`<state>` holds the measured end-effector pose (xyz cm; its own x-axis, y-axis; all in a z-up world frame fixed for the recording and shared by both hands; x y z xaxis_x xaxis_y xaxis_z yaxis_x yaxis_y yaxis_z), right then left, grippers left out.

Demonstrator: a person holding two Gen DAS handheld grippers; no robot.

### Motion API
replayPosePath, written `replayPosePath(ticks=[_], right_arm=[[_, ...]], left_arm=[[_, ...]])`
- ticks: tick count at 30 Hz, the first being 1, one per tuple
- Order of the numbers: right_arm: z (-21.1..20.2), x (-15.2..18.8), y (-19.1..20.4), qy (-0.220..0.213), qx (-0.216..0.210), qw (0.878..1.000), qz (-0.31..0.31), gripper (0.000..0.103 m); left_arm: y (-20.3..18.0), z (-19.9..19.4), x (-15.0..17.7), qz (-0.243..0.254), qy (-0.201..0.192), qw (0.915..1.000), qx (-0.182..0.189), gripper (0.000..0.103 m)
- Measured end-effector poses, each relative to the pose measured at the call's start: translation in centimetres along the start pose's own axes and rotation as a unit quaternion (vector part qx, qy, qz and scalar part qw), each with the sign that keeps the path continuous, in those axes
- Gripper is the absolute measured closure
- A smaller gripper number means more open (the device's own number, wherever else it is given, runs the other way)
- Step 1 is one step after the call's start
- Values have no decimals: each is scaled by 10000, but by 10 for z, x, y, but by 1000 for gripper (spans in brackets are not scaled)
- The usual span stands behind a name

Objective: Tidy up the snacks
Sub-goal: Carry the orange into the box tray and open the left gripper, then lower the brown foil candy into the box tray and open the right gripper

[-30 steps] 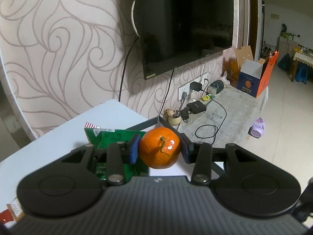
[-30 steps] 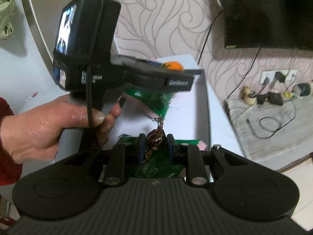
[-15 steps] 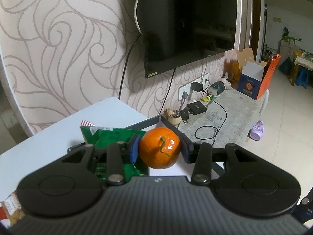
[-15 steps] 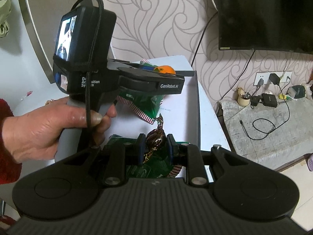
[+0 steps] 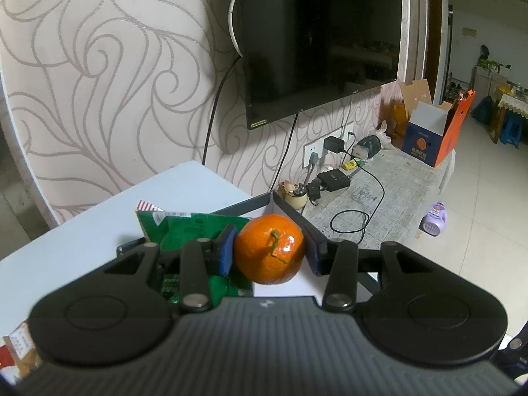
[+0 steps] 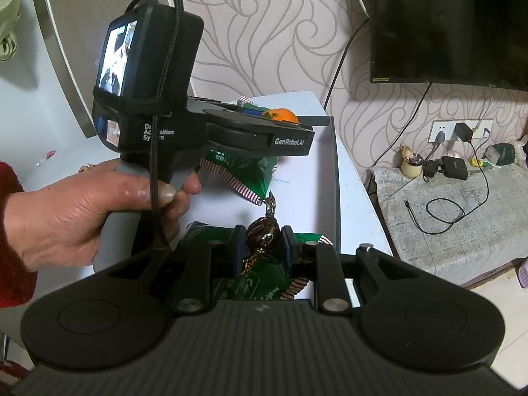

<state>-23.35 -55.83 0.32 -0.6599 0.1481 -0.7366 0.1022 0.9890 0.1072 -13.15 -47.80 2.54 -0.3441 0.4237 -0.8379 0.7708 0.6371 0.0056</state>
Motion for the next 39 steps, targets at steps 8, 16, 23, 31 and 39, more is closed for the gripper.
replayPosePath(ticks=[8,16,23,31,39], right_arm=[[1,0,0,7,-6,10000,-3,77],[0,1,1,-4,8,10000,-18,77],[-1,2,2,-6,-5,10000,-47,77],[-1,2,2,-53,-30,10000,-72,77],[-4,-9,0,-222,-2,9997,-65,76]], left_arm=[[0,-2,0,3,17,10000,1,56],[-1,-15,1,-33,-190,9998,-92,34],[-1,-29,-1,-10,-352,9993,-137,32],[4,-40,3,-33,-328,9991,-256,33],[17,-58,12,-117,-328,9984,-452,33]])
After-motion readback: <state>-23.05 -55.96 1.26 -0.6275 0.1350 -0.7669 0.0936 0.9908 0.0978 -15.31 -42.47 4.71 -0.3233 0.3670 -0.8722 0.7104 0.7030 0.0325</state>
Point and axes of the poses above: each gripper's, at about its wrist camera, not at the fingertips, and z roughly the way its jaws point, y to its left, x to its underside, the point moved 4 cm from there along z, roughly the way its jaws point, and after that the axes turned 5 degrees about x, right-handed, at the moved point
